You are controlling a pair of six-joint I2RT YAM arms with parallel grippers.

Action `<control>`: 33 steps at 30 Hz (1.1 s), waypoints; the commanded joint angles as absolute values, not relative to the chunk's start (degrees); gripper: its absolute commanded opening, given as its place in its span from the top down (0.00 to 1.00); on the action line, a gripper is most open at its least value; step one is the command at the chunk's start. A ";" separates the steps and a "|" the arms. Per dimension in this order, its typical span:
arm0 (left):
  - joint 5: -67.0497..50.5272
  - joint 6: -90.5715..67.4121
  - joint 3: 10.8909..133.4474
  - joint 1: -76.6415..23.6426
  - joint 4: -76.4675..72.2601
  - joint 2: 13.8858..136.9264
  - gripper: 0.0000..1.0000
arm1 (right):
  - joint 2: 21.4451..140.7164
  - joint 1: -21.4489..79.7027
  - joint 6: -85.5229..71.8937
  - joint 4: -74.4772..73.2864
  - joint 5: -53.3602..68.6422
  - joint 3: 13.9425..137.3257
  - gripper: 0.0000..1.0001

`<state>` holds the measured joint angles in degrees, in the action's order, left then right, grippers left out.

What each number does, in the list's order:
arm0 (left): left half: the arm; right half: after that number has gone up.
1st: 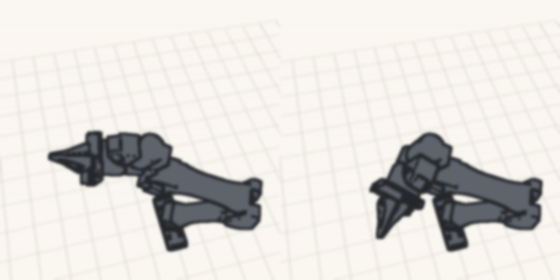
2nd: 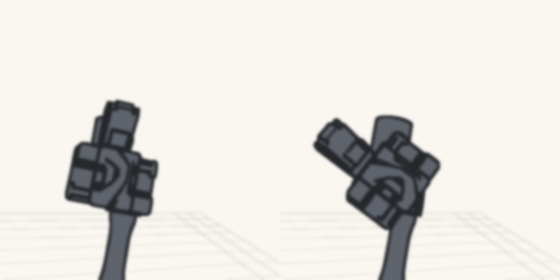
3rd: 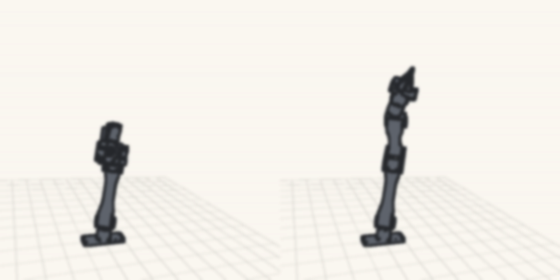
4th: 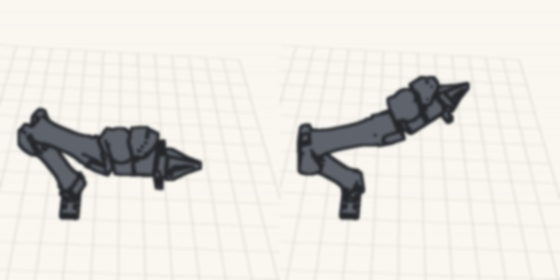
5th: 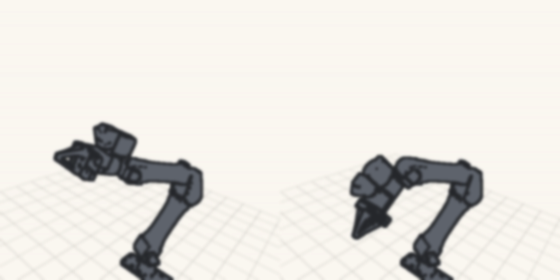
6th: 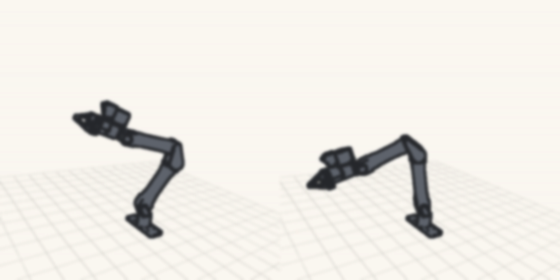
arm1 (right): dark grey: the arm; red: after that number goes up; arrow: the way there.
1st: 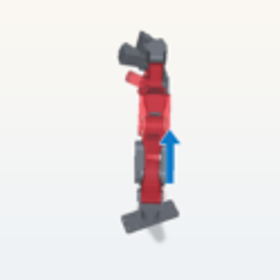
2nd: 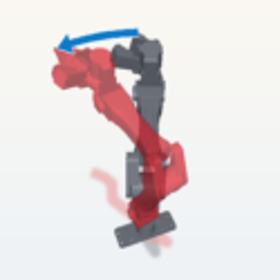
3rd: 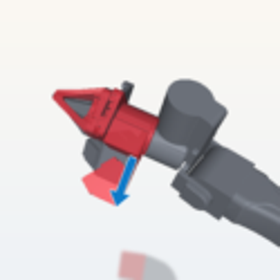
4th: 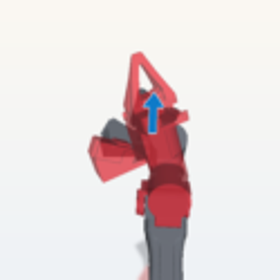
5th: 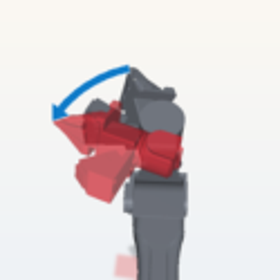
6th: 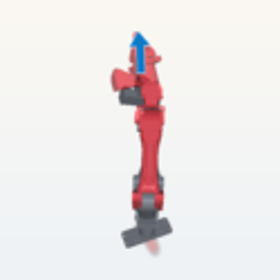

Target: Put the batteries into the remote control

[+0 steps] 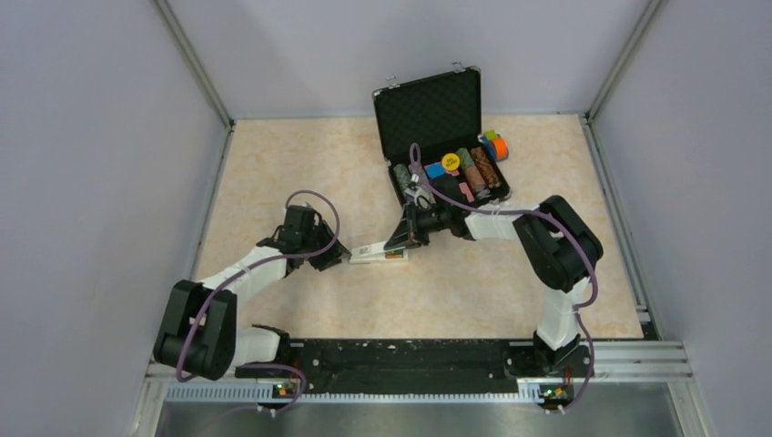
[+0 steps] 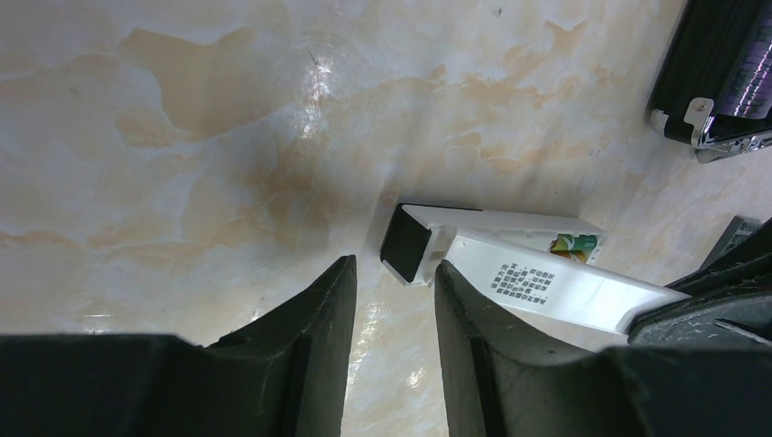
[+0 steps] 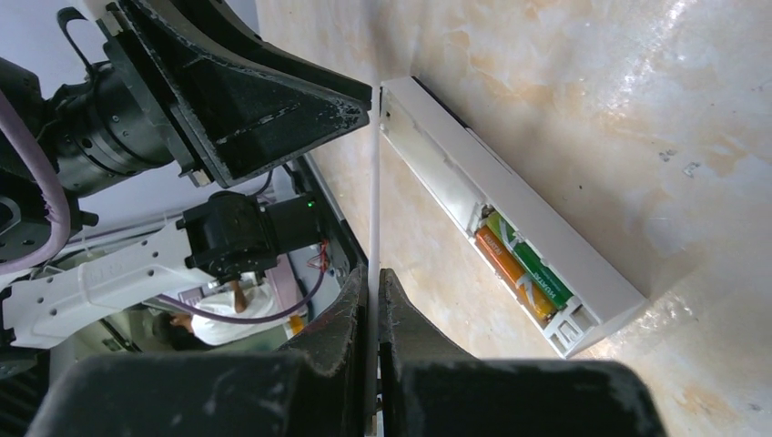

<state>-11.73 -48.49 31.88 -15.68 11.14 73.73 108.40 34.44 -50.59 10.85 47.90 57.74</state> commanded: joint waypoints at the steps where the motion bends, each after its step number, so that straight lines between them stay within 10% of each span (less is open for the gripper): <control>1: -11.62 -48.13 33.55 -15.47 9.16 73.99 0.58 | 108.67 33.66 -48.29 8.96 47.06 58.38 1.00; 33: -12.45 -45.56 34.43 -15.47 7.85 76.18 0.52 | 111.30 33.90 -44.10 0.10 38.60 60.14 1.00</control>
